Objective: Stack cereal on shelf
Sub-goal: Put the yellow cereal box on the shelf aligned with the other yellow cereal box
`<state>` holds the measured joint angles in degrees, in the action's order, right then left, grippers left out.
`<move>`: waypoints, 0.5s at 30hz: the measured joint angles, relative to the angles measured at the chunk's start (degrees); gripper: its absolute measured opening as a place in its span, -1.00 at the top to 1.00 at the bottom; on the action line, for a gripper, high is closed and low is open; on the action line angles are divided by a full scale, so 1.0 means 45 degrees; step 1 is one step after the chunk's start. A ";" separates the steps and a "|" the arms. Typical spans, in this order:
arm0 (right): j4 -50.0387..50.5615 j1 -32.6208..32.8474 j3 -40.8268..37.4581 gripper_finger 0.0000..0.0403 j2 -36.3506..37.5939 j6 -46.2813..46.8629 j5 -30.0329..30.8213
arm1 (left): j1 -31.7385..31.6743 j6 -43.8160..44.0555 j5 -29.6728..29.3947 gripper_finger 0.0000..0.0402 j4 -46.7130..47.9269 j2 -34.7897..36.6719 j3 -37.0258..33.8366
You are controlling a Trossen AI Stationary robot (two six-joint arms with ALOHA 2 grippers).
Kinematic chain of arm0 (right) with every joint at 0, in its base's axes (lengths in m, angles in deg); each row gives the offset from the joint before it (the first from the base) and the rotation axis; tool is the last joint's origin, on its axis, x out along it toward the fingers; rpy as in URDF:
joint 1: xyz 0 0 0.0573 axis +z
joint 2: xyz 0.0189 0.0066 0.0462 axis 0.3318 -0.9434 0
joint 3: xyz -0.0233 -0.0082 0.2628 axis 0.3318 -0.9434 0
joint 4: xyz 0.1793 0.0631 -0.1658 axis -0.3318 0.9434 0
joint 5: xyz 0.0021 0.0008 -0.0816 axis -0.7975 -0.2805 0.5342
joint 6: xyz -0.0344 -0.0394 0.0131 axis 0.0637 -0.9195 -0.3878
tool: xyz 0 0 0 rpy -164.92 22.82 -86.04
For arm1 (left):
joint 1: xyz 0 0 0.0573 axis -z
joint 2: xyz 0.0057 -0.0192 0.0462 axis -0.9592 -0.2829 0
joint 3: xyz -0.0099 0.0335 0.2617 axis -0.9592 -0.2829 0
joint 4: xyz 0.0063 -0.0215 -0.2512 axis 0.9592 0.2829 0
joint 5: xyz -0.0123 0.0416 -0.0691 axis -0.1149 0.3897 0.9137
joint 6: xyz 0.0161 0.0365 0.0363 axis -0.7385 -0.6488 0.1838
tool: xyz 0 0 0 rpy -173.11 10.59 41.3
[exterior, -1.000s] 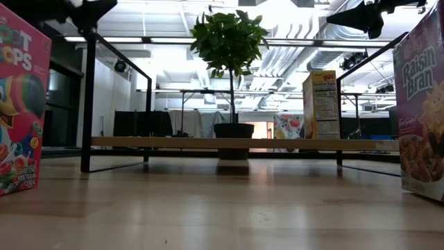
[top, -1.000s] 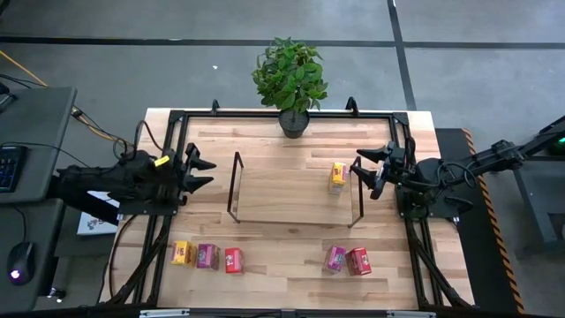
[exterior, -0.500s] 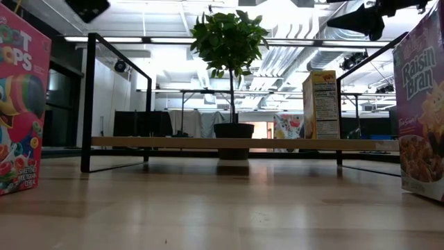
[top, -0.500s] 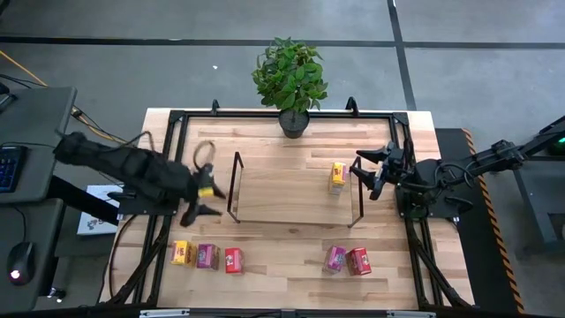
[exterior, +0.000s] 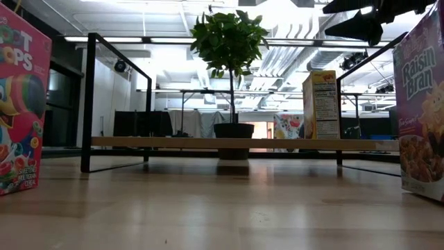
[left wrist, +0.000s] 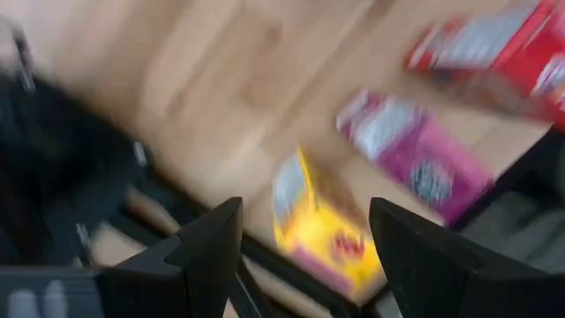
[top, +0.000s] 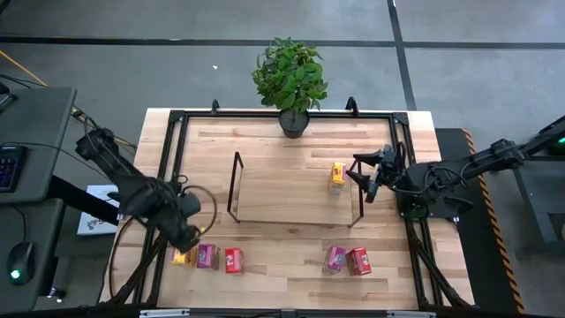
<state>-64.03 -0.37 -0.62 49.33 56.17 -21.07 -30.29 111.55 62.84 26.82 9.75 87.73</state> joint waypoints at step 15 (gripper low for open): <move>-0.0137 0.0000 0.0000 -0.45 -0.0345 0.0078 -0.0005 | 0.4686 0.7256 -0.1162 -0.18 -0.0806 -0.0818 -0.0116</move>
<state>-64.64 -0.37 -0.62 47.78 56.52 -21.09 -9.20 144.20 57.61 23.20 6.07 87.21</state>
